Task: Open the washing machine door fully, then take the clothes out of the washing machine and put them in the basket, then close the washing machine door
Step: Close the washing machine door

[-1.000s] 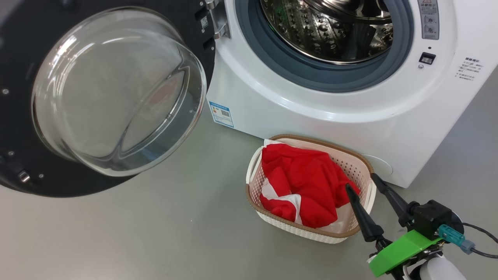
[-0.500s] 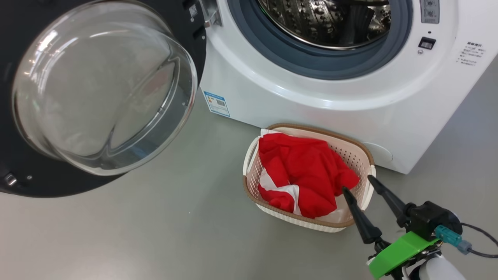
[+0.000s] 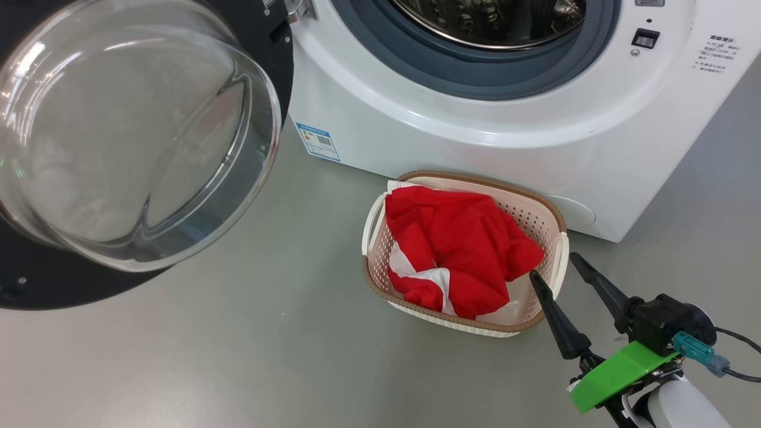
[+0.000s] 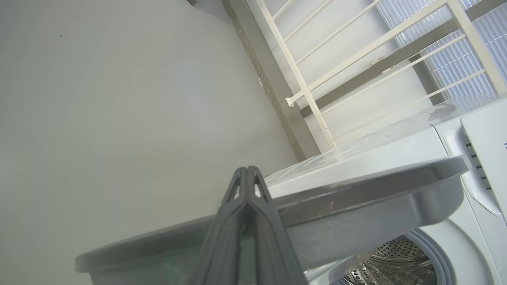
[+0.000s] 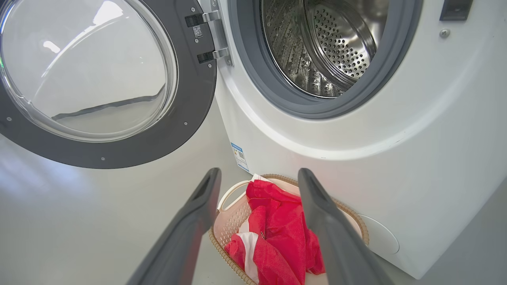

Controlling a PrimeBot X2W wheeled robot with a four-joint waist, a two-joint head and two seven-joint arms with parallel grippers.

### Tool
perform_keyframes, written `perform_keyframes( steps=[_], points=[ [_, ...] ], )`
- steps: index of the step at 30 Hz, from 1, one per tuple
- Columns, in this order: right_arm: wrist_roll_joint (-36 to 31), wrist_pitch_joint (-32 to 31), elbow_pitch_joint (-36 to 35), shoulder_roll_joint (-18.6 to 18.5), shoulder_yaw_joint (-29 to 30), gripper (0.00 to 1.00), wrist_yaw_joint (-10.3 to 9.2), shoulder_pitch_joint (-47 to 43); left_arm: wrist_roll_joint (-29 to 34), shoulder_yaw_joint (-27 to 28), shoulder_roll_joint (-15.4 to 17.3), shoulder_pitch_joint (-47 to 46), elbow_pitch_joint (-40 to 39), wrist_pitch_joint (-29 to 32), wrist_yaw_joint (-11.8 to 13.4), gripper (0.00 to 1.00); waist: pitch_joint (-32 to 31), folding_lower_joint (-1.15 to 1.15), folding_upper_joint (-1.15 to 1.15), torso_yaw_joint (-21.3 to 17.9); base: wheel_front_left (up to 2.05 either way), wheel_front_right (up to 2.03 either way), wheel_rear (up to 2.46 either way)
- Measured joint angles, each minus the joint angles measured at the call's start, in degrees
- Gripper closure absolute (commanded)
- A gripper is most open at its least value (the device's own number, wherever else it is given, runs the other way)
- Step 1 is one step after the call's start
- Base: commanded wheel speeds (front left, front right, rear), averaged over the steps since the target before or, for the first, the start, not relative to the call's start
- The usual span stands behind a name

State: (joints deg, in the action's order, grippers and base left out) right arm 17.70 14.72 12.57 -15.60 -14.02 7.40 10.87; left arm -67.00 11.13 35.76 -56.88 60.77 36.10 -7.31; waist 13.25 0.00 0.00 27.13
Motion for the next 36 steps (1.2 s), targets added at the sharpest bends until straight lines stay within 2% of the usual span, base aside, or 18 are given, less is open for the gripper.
perform_keyframes(
  steps=[7, 14, 21, 36],
  points=[
    [-0.2, 0.0, 0.1, 0.0, 0.0, 0.00, 0.00, 0.0, -1.5, -0.8, 0.1, 1.5, -3.8, 4.5, 0.0, 1.00, -0.3, 0.00, 0.00, 0.1, 0.00, 0.00, 0.00],
    [-0.2, 0.0, 0.1, 0.3, 0.2, 0.00, 0.00, 0.0, -6.2, -1.2, 0.7, 6.0, -10.3, 11.9, 0.0, 1.00, -1.2, 0.00, 0.00, 0.2, 0.00, 0.00, 0.00],
    [-0.2, 0.0, 0.1, 1.1, 0.5, 0.00, 0.00, -0.2, -12.5, -1.6, 1.2, 11.8, -19.2, 20.7, 0.0, 1.00, -2.9, 0.00, 0.00, 0.1, 0.00, 0.00, 0.00],
    [-0.1, 0.0, -0.5, 2.0, 2.1, 0.00, 0.00, -1.8, -19.1, -4.1, 2.1, 20.6, -34.5, 31.5, 0.0, 1.00, -5.4, 0.00, 0.00, -1.3, 0.00, 0.00, 0.00]
  ],
)
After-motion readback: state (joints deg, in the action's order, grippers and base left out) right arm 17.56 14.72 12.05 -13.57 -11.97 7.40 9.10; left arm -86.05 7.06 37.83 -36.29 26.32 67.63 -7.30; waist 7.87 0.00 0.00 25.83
